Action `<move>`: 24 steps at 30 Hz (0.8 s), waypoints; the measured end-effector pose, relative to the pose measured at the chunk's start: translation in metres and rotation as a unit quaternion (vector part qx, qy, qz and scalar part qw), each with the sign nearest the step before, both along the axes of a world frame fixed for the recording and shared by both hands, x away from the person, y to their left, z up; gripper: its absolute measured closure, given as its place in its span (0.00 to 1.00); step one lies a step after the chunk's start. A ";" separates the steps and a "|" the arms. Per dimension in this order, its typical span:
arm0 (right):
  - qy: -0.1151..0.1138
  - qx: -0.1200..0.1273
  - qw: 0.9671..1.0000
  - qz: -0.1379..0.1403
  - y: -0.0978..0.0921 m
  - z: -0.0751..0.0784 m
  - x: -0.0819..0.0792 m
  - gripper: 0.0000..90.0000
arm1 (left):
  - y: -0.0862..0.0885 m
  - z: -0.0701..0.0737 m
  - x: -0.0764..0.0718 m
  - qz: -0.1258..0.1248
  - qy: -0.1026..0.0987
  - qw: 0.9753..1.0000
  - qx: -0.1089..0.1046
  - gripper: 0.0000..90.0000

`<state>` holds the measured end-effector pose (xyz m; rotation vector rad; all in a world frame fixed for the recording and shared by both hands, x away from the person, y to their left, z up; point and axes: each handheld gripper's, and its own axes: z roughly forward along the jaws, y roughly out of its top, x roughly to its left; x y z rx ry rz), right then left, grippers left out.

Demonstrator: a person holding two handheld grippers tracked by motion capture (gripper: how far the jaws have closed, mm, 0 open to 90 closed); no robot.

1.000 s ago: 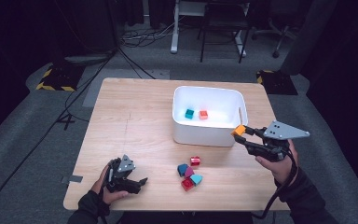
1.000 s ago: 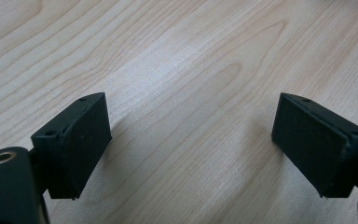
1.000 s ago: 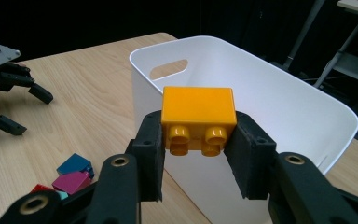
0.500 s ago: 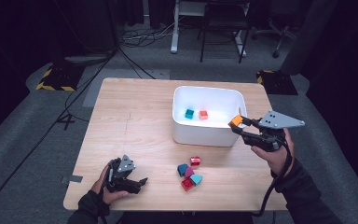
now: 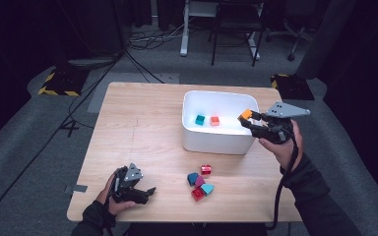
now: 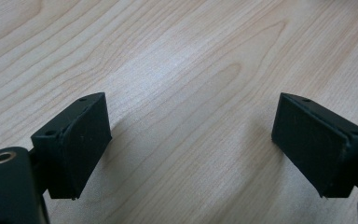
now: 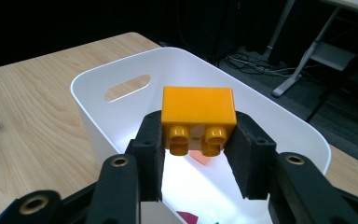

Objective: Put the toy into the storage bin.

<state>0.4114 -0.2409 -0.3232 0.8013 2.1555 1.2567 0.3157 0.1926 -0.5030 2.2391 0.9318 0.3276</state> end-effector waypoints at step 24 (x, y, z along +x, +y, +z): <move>0.050 -0.024 0.997 -0.048 0.010 -0.023 0.046 0.60 | 0.000 0.000 0.000 0.001 0.000 1.000 -0.001 0.13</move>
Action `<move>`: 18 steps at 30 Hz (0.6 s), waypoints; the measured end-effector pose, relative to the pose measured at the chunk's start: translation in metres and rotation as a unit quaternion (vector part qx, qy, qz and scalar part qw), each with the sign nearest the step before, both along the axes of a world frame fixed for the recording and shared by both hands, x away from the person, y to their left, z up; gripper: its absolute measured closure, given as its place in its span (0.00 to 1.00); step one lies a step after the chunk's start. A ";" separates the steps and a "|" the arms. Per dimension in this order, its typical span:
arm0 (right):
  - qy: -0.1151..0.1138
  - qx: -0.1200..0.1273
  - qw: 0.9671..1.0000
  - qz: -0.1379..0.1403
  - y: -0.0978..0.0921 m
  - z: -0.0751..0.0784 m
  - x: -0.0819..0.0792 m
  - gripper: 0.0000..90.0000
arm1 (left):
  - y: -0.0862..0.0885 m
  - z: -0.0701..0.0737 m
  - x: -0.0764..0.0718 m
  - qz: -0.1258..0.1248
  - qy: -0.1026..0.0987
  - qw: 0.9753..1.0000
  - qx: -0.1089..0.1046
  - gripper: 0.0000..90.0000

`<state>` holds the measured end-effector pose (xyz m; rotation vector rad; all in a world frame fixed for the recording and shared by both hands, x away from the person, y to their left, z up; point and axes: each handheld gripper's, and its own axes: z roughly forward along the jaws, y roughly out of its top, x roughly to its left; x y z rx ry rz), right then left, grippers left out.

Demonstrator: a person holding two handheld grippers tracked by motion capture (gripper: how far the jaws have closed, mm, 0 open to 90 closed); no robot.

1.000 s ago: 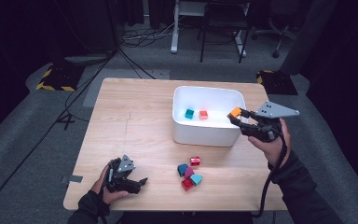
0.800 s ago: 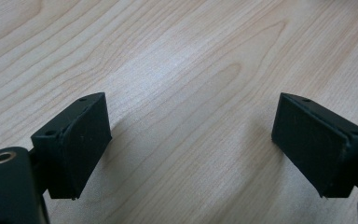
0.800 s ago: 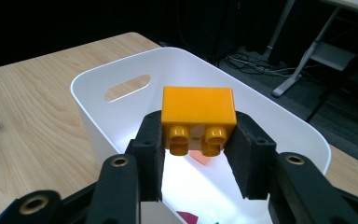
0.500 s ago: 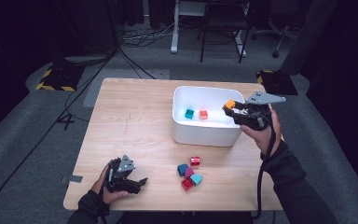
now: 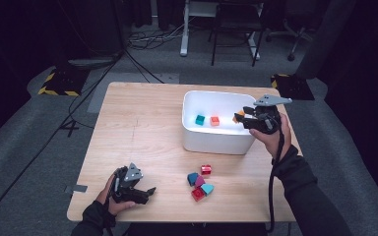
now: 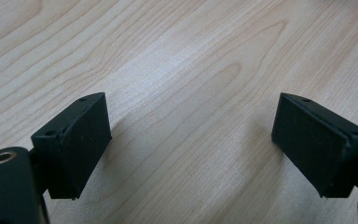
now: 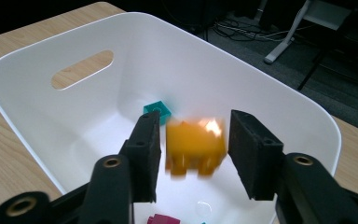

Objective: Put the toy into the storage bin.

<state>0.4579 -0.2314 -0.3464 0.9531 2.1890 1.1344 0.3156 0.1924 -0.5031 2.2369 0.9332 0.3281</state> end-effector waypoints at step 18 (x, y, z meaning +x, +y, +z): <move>-0.028 0.024 0.999 0.026 -0.008 0.014 -0.027 0.55 | 0.000 0.000 0.000 0.000 0.000 1.000 0.001 0.13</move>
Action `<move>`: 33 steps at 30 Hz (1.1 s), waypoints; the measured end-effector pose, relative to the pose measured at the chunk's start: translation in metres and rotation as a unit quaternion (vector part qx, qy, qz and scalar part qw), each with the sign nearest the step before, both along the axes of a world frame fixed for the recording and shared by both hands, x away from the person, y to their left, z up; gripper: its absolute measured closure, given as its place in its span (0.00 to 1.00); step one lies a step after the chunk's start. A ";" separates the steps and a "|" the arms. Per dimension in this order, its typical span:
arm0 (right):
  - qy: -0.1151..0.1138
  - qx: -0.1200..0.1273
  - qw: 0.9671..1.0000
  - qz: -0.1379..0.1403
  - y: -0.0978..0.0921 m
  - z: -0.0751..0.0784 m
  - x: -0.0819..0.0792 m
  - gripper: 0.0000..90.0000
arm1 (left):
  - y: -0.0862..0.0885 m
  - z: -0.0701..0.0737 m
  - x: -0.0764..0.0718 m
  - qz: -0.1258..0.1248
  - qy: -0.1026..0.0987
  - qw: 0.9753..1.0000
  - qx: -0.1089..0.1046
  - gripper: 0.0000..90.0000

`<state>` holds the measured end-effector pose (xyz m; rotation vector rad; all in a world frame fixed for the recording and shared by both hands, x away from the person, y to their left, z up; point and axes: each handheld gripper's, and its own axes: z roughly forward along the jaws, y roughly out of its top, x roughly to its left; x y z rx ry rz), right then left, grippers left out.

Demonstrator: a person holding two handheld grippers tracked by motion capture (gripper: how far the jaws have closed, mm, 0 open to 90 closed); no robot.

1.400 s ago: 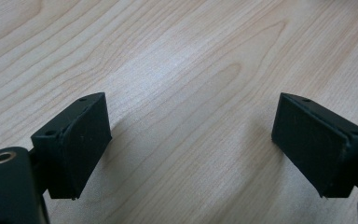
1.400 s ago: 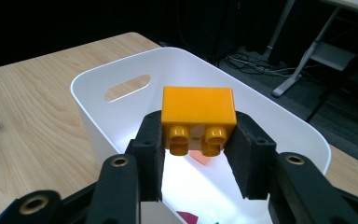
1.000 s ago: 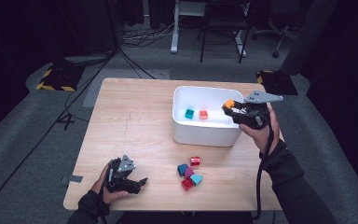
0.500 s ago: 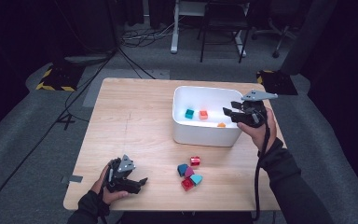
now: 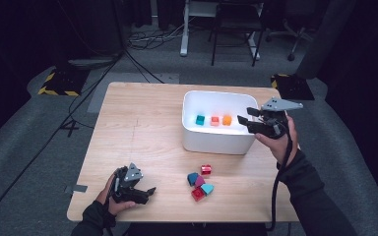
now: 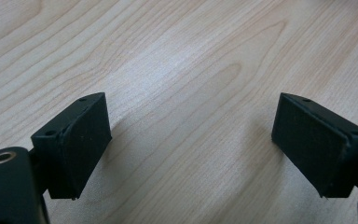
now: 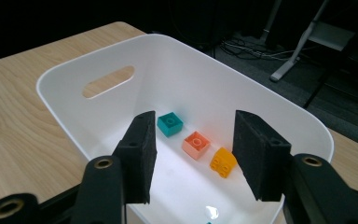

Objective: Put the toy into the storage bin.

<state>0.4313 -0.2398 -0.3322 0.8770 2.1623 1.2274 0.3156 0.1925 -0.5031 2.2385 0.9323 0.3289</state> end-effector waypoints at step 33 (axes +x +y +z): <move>0.031 -0.046 0.986 0.156 0.035 -0.078 -0.075 0.48 | 0.000 0.000 0.000 0.001 0.000 1.000 -0.001 0.13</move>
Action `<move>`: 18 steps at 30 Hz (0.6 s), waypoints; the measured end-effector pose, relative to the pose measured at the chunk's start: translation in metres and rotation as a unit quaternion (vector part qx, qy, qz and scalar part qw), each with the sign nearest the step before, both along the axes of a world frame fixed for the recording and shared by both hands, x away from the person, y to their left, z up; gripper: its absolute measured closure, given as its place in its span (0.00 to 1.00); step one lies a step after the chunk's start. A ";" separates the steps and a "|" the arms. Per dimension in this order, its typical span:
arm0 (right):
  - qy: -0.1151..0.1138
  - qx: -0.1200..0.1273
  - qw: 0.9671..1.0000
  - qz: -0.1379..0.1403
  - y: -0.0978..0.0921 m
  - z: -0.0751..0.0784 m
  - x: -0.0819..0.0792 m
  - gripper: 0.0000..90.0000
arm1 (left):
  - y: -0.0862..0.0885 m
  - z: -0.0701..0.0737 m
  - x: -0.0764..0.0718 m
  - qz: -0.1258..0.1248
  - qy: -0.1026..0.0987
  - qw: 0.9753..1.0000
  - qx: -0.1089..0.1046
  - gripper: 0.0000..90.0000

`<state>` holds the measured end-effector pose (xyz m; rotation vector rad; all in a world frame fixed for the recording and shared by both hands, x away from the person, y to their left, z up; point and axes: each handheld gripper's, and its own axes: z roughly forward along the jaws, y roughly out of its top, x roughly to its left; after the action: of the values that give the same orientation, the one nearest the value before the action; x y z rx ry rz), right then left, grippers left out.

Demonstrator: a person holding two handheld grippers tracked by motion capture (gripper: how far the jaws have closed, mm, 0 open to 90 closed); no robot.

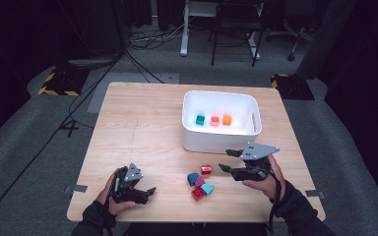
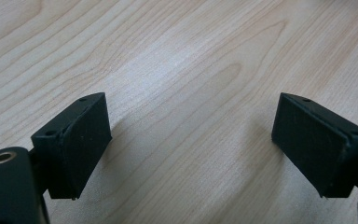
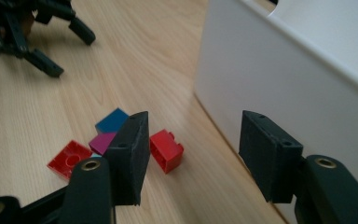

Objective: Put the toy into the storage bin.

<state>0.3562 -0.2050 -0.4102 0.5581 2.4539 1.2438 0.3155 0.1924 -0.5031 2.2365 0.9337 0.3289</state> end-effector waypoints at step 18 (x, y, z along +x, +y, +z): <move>0.070 -0.031 0.997 0.030 0.031 -0.065 0.026 0.43 | 0.000 0.000 0.000 -0.001 0.000 1.000 0.001 0.13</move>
<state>0.3818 -0.1738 -0.4753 0.5778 2.6337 1.1845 0.3157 0.1926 -0.5030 2.2390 0.9320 0.3287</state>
